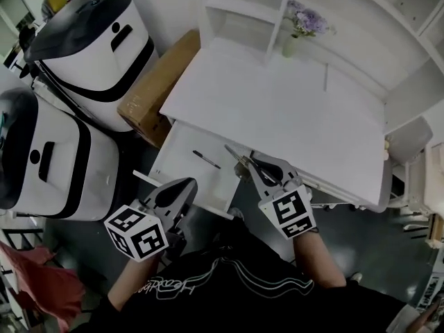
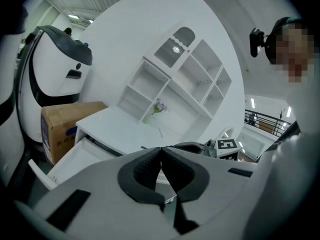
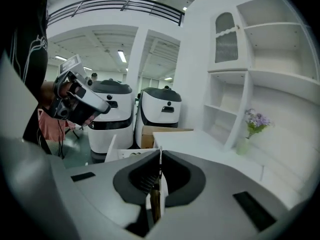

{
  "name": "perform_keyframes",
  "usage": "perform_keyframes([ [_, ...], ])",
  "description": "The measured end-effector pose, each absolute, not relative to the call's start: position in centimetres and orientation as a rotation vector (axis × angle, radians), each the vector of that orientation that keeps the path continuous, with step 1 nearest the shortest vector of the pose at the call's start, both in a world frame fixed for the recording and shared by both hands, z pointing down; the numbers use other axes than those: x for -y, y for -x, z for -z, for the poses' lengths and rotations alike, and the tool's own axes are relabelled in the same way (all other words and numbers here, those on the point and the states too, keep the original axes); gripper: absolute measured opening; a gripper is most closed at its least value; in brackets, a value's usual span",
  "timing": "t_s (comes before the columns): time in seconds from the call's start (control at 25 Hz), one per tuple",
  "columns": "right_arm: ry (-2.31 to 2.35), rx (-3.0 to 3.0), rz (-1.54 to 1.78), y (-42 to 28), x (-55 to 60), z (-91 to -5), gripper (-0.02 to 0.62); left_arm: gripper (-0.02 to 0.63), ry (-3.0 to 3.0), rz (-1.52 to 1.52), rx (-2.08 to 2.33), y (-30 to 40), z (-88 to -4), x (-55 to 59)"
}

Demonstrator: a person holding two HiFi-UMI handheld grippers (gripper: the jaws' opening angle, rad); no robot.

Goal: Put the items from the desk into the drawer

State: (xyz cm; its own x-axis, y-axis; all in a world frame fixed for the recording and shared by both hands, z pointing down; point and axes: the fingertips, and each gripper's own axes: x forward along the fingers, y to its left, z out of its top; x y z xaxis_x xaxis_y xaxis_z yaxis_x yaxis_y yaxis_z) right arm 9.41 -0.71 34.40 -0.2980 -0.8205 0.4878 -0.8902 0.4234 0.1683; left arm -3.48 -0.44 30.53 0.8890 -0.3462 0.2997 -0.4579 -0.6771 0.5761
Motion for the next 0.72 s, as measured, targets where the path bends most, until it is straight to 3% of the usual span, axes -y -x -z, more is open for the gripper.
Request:
perform_keyframes([
  [0.72, -0.937, 2.273, -0.313, 3.1, 11.5, -48.9, 0.046, 0.02, -2.094, -0.125, 0.944, 14.0, -36.7, 5.6],
])
